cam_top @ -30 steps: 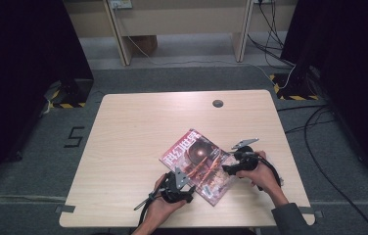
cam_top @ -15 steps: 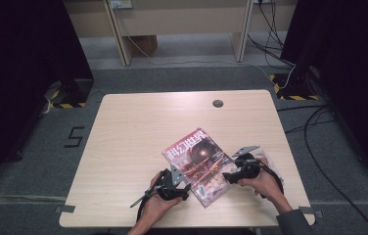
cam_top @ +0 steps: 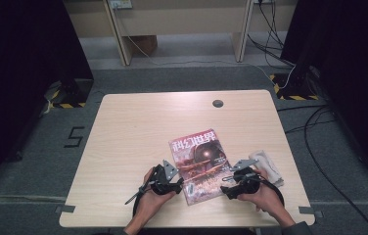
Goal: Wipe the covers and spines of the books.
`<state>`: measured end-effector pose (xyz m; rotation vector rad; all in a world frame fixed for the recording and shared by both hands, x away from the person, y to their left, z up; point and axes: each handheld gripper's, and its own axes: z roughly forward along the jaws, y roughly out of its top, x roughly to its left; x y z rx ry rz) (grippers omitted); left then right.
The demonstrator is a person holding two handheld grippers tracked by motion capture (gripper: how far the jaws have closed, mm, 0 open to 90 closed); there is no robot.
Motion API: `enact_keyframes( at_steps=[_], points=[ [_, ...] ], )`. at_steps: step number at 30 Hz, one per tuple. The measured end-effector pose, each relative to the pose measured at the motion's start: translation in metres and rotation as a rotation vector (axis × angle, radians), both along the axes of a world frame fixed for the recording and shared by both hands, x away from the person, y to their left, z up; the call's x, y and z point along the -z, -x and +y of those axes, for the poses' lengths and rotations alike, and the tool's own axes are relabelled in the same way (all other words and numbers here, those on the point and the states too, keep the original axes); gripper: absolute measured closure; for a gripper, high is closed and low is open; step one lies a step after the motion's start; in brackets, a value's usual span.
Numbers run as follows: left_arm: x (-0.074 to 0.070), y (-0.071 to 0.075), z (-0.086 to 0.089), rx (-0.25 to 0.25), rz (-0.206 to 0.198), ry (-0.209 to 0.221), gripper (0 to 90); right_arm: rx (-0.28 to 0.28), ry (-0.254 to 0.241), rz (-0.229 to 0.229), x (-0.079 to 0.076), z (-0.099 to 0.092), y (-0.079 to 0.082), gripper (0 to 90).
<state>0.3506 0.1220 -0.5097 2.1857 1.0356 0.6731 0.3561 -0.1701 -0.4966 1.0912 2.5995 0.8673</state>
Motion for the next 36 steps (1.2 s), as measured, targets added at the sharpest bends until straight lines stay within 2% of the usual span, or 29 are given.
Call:
enact_keyframes(
  at_steps=[4,8,12,14,15,19,22,26,28,33,36],
  points=[
    [0.000,-0.003,0.003,-0.014,-0.013,-0.003,30.4,-0.010,0.005,-0.019,0.001,0.004,0.010,19.8],
    [-0.001,-0.005,0.007,-0.031,-0.018,0.009,30.2,-0.055,0.030,-0.032,0.002,0.008,0.019,20.2],
    [-0.004,-0.004,0.012,-0.032,-0.012,0.041,29.0,-0.071,-0.004,-0.021,0.002,0.010,0.023,22.1],
    [-0.007,0.000,0.014,-0.028,-0.005,0.067,28.6,-0.071,-0.011,-0.030,0.002,0.009,0.024,23.2],
    [-0.008,0.003,0.015,-0.028,-0.002,0.065,28.3,-0.070,-0.018,-0.029,0.002,0.008,0.024,24.0],
    [-0.012,0.018,0.014,0.011,0.018,0.086,26.9,-0.047,-0.056,-0.048,-0.001,0.003,0.025,27.2],
    [-0.012,0.028,0.010,0.049,0.039,0.105,26.1,-0.045,-0.058,-0.072,-0.003,-0.002,0.026,26.9],
    [-0.011,0.039,0.005,0.077,0.048,0.102,26.0,-0.056,-0.038,-0.061,0.001,-0.004,0.030,27.4],
    [-0.010,0.042,0.002,0.089,0.049,0.097,26.0,-0.063,-0.025,-0.071,0.002,-0.003,0.031,28.1],
    [-0.006,0.041,-0.001,0.103,0.057,0.065,26.1,-0.085,-0.006,-0.082,0.004,0.005,0.033,30.1],
    [-0.005,0.039,0.000,0.098,0.065,0.069,24.9,-0.089,0.014,-0.089,0.004,0.007,0.033,30.4]
  ],
)
